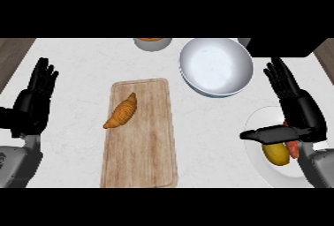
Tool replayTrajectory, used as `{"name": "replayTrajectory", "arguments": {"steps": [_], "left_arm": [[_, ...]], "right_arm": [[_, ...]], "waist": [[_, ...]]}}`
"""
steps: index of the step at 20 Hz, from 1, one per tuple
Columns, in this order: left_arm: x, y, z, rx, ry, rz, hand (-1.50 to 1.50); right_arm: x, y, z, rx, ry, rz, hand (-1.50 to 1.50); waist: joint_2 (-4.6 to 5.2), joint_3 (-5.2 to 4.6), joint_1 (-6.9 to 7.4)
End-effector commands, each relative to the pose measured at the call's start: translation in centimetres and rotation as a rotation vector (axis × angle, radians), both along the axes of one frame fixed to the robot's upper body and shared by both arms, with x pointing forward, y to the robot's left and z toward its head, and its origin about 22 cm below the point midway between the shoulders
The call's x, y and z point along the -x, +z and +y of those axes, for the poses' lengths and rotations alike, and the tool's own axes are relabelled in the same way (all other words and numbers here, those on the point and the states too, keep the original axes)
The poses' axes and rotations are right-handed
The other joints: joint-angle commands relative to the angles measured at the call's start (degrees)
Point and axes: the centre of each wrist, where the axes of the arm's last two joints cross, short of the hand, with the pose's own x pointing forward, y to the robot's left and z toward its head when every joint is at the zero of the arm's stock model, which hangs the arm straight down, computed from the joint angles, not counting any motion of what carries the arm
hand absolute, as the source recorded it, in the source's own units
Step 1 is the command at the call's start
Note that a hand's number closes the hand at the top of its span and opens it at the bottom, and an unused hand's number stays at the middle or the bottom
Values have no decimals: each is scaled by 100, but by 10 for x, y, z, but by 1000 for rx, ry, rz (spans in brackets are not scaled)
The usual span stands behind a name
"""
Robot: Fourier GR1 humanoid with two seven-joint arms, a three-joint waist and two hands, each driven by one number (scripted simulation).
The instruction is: Pick the sweet potato from the plate and place it in the bowl
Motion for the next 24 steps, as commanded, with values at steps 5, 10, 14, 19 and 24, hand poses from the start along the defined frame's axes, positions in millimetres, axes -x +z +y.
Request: {"name": "replayTrajectory", "arguments": {"steps": [5,10,14,19,24], "left_arm": [[4,28,24,7,28,-55,0],[15,31,37,15,36,-56,0],[15,34,29,22,37,-48,0],[16,24,20,21,42,-41,0],[18,33,37,4,28,-56,0]], "right_arm": [[76,-22,-26,230,-25,-195,-150],[85,40,-69,508,-90,-146,-150],[92,93,-75,622,-153,-73,-150],[98,117,-98,903,-50,179,-150],[96,134,-98,1026,56,328,-150]], "waist": [[8,20,-100],[-12,5,-135],[1,5,-123],[-4,3,-220],[17,10,-71]]}}
